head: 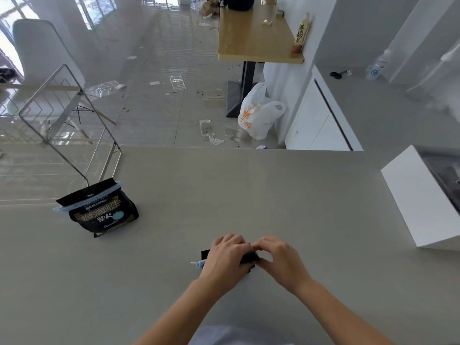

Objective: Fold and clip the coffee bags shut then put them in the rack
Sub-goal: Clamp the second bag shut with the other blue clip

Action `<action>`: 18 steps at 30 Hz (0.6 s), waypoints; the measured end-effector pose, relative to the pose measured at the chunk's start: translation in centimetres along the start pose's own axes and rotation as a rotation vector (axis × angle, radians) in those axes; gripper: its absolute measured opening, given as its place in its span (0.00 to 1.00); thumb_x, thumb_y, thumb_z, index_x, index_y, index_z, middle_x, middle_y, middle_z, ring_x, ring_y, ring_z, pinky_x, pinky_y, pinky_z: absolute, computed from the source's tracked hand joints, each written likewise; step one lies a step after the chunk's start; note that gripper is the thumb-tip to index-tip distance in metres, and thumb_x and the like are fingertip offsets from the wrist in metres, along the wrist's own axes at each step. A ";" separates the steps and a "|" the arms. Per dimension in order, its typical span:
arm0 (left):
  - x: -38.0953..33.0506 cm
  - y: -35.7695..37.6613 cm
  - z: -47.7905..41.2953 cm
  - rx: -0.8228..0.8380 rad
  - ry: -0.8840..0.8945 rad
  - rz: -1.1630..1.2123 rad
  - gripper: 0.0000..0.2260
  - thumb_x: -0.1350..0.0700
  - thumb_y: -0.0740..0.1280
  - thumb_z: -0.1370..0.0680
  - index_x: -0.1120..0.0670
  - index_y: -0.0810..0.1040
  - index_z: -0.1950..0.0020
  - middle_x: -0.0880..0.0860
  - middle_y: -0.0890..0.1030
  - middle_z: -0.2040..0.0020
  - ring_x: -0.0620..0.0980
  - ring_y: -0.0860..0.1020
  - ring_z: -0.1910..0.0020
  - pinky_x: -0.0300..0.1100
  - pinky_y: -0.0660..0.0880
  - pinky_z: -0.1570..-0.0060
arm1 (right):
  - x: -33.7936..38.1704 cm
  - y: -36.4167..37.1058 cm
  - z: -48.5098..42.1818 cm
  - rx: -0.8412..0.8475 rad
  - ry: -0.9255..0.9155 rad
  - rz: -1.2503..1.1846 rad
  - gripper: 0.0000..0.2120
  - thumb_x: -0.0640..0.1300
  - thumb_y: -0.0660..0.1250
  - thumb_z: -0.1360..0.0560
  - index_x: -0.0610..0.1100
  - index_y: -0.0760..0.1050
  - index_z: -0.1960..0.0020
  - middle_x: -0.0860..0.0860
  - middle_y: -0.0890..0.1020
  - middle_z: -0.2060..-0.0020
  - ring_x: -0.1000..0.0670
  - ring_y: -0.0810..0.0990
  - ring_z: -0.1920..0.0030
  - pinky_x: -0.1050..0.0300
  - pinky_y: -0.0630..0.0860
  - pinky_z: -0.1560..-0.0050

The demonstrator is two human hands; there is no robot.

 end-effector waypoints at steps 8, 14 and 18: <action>0.9 -0.2 1.1 -0.055 -0.012 0.099 0.09 0.51 0.63 0.25 0.44 0.81 0.48 0.48 0.79 0.59 0.48 0.75 0.56 0.45 0.72 0.63 | 0.7 0.2 0.5 -0.134 -0.122 -0.017 0.03 0.48 0.70 0.28 0.50 0.79 0.55 0.55 0.82 0.59 0.53 0.79 0.56 0.54 0.78 0.63; 1.2 -0.4 0.2 -0.033 -0.003 0.103 0.10 0.53 0.62 0.23 0.43 0.79 0.45 0.47 0.81 0.54 0.48 0.76 0.52 0.43 0.72 0.59 | -0.7 0.8 -1.5 -0.015 -0.070 -0.035 0.05 0.54 0.70 0.29 0.55 0.77 0.55 0.60 0.81 0.57 0.64 0.72 0.57 0.63 0.71 0.60; 2.3 -2.1 1.7 -0.104 0.019 0.055 0.13 0.47 0.64 0.24 0.41 0.74 0.40 0.42 0.79 0.44 0.44 0.74 0.45 0.38 0.66 0.45 | -2.1 2.9 -2.5 0.231 0.047 -0.205 0.24 0.58 0.73 0.34 0.57 0.72 0.40 0.59 0.76 0.45 0.58 0.75 0.47 0.63 0.73 0.53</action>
Point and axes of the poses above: each hand's wrist, its own z-axis away from the middle knuckle, its own y-axis out of the palm, x = y × z, the point moved 10 cm from there along -z, towards the middle knuckle
